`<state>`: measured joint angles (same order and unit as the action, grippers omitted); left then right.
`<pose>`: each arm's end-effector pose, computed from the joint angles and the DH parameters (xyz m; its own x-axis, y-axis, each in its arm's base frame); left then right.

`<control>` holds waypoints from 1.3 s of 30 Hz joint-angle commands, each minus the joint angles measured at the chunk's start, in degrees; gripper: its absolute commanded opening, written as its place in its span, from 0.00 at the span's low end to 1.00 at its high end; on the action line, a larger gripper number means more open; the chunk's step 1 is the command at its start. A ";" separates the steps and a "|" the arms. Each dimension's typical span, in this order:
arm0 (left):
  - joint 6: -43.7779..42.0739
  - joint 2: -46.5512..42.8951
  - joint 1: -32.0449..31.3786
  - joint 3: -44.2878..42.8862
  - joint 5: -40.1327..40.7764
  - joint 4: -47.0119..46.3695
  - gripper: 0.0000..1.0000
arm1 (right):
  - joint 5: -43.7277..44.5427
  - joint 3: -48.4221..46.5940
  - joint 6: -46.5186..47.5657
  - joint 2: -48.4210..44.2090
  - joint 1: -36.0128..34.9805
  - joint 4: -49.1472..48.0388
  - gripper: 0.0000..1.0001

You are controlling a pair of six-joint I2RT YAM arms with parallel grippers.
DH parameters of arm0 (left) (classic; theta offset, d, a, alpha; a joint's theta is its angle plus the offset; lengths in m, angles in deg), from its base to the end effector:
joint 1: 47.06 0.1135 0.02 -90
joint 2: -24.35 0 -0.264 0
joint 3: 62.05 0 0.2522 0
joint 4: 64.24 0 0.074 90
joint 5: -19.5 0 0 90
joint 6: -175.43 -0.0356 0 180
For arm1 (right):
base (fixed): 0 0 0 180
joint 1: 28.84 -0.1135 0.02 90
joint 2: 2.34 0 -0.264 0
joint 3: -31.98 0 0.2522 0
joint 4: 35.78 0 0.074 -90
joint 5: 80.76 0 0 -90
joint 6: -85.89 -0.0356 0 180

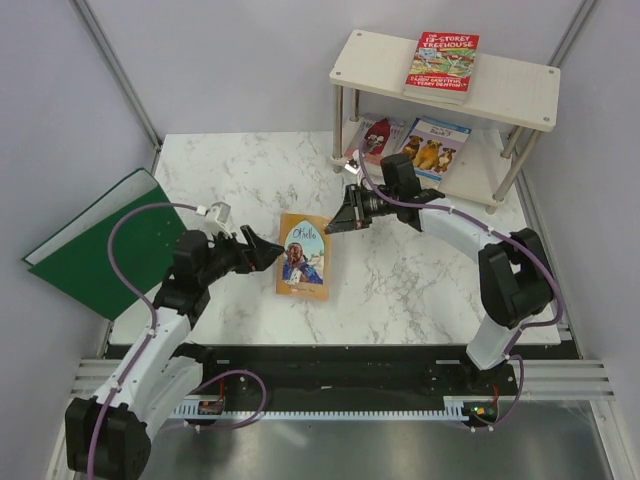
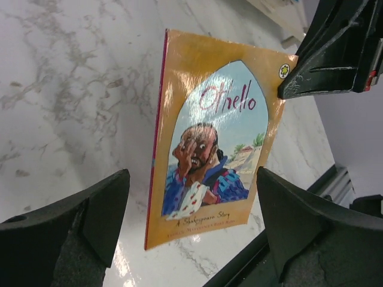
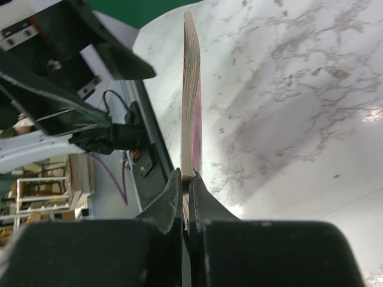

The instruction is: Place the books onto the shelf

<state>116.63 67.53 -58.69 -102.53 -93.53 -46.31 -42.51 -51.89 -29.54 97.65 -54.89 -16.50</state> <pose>0.1728 -0.0498 0.2447 -0.5771 -0.3680 -0.7291 0.2867 0.7447 -0.6027 0.3348 0.1948 0.2478 -0.8337 -0.1116 -0.5408 -0.5414 0.3577 0.7609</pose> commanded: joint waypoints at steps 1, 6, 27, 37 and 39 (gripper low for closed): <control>-2.46 4.89 -0.05 -0.34 -12.91 -17.34 0.93 | -12.05 -0.47 3.19 -5.32 1.43 0.19 0.00; -2.02 11.57 -0.23 -2.11 -16.43 -21.99 0.92 | -17.42 -0.99 3.63 -7.70 3.45 -0.24 0.00; 9.05 26.61 -12.27 -13.79 -19.34 -36.86 0.02 | 0.39 6.55 -0.14 -16.30 6.09 -0.42 0.67; 13.00 33.02 -12.35 -20.38 -21.88 -40.72 0.02 | -3.27 32.91 -17.88 -31.77 11.19 -24.58 0.92; 14.23 34.42 -12.44 -21.35 -22.41 -42.38 0.02 | -3.36 36.86 -21.14 -32.83 11.19 -31.77 0.93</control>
<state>126.68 99.90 -70.93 -120.13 -114.16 -82.18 -45.28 -20.46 -42.41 68.19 -43.63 -32.43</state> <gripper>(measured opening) 0.082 0.920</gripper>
